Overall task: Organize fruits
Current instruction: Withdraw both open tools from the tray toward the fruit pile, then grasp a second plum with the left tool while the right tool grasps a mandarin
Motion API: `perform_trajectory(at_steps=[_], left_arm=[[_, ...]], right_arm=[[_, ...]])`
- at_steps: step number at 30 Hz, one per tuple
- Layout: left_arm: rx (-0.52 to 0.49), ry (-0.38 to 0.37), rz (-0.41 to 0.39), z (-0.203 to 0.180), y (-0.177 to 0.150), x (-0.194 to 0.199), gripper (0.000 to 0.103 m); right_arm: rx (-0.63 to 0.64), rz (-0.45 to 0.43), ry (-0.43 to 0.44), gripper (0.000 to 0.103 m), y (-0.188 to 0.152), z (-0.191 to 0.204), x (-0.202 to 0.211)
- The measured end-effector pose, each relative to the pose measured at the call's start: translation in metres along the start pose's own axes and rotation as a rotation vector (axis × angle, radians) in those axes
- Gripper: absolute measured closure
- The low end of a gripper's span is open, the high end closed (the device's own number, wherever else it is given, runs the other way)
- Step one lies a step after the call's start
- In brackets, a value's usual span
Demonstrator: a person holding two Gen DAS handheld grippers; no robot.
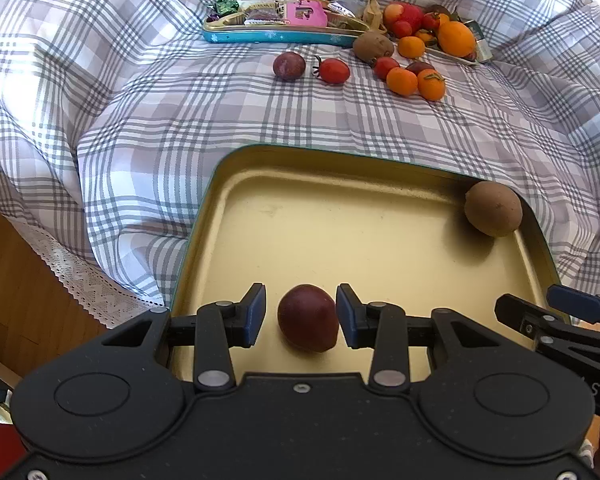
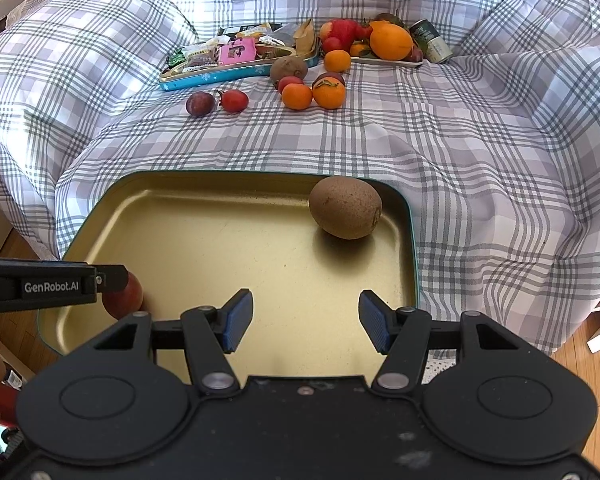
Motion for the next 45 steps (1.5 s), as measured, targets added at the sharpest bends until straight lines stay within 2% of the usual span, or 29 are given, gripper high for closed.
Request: perform_trajectory(at_steps=[5, 15, 24, 30, 37, 45], left_arm=[[-0.002, 0.022, -0.012, -0.001, 0.003, -0.001, 0.056], [-0.017, 0.016, 0.047, -0.003, 0.008, -0.007, 0.056], [-0.012, 0.019, 0.064, 0.0, 0.03, -0.007, 0.056], [-0.029, 0.037, 0.034, -0.001, 0.053, -0.011, 0.056], [-0.077, 0.03, -0.02, -0.01, 0.082, -0.025, 0.056], [-0.089, 0.016, -0.064, -0.016, 0.122, -0.049, 0.056]], right_arm=[[-0.014, 0.009, 0.005, 0.041, 0.0, -0.003, -0.003], [-0.044, 0.062, 0.017, 0.041, 0.006, -0.009, -0.014], [-0.052, 0.12, 0.029, 0.041, 0.021, -0.013, -0.028], [-0.059, 0.13, 0.036, 0.041, 0.041, -0.019, -0.034], [-0.082, 0.096, 0.041, 0.041, 0.075, -0.031, -0.041], [-0.092, 0.051, -0.001, 0.041, 0.115, -0.049, -0.064]])
Point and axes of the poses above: each gripper's, at about its wrist camera, not at the fingertips, and x roughly against the way its jaws point, z to its left, y to its top, the point moved 1 cm from there along -x, roughly the way its jaws point, and after that the axes turned 10 degrees about x, right-handed, at the moved point
